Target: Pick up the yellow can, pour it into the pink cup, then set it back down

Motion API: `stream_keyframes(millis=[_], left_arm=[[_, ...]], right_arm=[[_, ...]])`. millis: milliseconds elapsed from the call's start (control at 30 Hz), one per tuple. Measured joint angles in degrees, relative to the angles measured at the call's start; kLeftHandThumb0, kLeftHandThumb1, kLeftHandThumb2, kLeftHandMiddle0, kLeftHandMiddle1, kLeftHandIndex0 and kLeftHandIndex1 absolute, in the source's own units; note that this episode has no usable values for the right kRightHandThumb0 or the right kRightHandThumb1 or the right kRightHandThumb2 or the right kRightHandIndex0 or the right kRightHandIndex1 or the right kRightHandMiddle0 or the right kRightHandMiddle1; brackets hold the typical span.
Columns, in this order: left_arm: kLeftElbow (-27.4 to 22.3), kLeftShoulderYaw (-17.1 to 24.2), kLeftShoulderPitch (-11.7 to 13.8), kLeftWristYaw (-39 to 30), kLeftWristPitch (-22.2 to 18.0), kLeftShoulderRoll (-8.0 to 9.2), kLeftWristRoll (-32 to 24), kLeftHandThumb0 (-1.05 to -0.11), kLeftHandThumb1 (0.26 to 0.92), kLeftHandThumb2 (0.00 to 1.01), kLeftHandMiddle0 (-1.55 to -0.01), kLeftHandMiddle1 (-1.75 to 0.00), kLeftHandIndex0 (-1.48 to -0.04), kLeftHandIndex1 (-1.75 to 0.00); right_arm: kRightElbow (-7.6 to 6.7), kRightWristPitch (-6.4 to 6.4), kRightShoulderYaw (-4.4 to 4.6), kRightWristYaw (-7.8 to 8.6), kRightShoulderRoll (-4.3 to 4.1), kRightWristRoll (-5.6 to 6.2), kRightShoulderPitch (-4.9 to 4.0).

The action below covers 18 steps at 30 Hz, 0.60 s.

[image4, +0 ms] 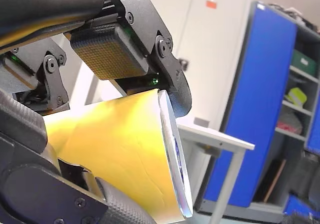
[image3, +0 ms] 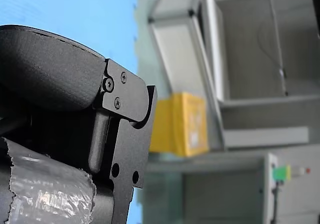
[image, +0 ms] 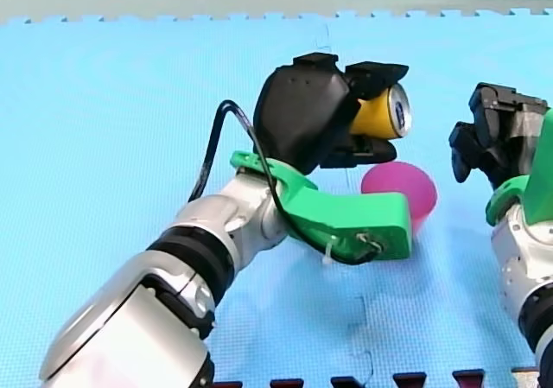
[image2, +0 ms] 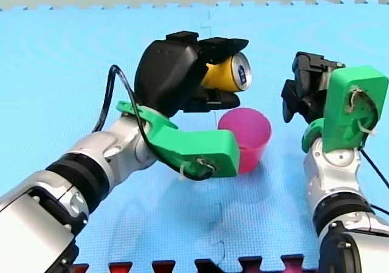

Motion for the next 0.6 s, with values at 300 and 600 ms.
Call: stream_keyframes(millis=[300, 600], left_arm=[[0.2, -1.2, 0.0, 1.4, 1.2, 0.41, 0.9, -0.389, 0.872, 0.00, -0.91, -0.88, -1.11, 0.00], [0.3, -3.9, -0.3, 2.5, 3.6, 1.52, 3.7, -0.360, 0.862, 0.00, -0.99, -0.17, -1.17, -0.02]], right_arm=[[0.01, -0.30, 2.53, -7.77, 0.86, -3.01, -0.03], [0.05, -1.73, 3.64, -13.35, 1.13, -4.57, -0.28]])
